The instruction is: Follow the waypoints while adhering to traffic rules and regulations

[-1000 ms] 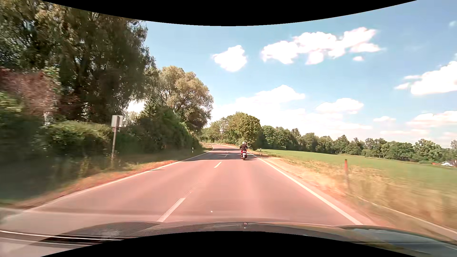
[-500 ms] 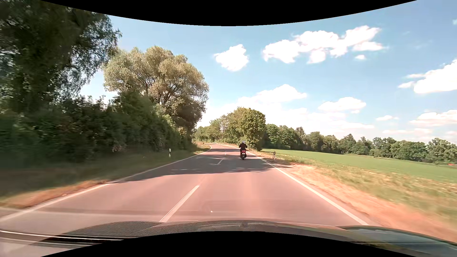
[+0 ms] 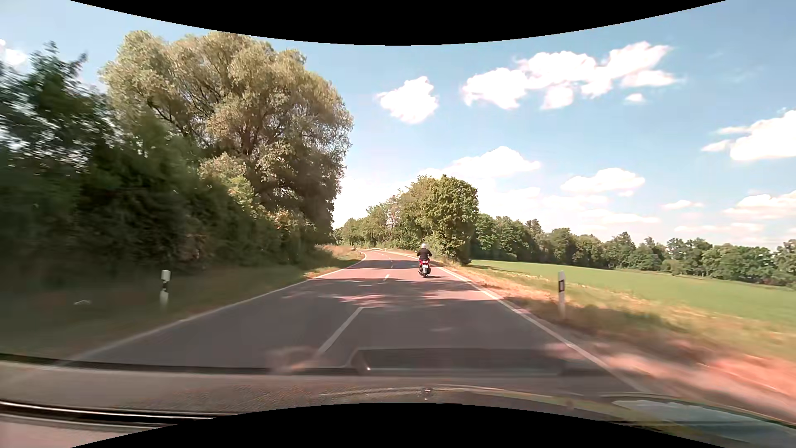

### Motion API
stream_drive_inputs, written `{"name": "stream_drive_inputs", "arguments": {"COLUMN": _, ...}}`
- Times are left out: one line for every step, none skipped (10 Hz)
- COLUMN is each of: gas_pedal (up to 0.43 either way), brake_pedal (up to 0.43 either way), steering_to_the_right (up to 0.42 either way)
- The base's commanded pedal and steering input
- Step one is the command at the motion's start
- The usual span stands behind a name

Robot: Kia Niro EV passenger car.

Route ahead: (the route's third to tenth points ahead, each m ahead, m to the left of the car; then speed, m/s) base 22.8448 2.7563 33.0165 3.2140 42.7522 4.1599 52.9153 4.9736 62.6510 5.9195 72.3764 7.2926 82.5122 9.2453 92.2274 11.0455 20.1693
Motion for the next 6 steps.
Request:
{"name": "stream_drive_inputs", "arguments": {"gas_pedal": 0.169, "brake_pedal": 0.006, "steering_to_the_right": -0.007}}
{"name": "stream_drive_inputs", "arguments": {"gas_pedal": 0.169, "brake_pedal": 0.012, "steering_to_the_right": -0.007}}
{"name": "stream_drive_inputs", "arguments": {"gas_pedal": 0.169, "brake_pedal": 0.006, "steering_to_the_right": -0.007}}
{"name": "stream_drive_inputs", "arguments": {"gas_pedal": 0.169, "brake_pedal": 0.006, "steering_to_the_right": -0.007}}
{"name": "stream_drive_inputs", "arguments": {"gas_pedal": 0.177, "brake_pedal": 0.006, "steering_to_the_right": -0.007}}
{"name": "stream_drive_inputs", "arguments": {"gas_pedal": 0.177, "brake_pedal": 0.006, "steering_to_the_right": -0.007}}
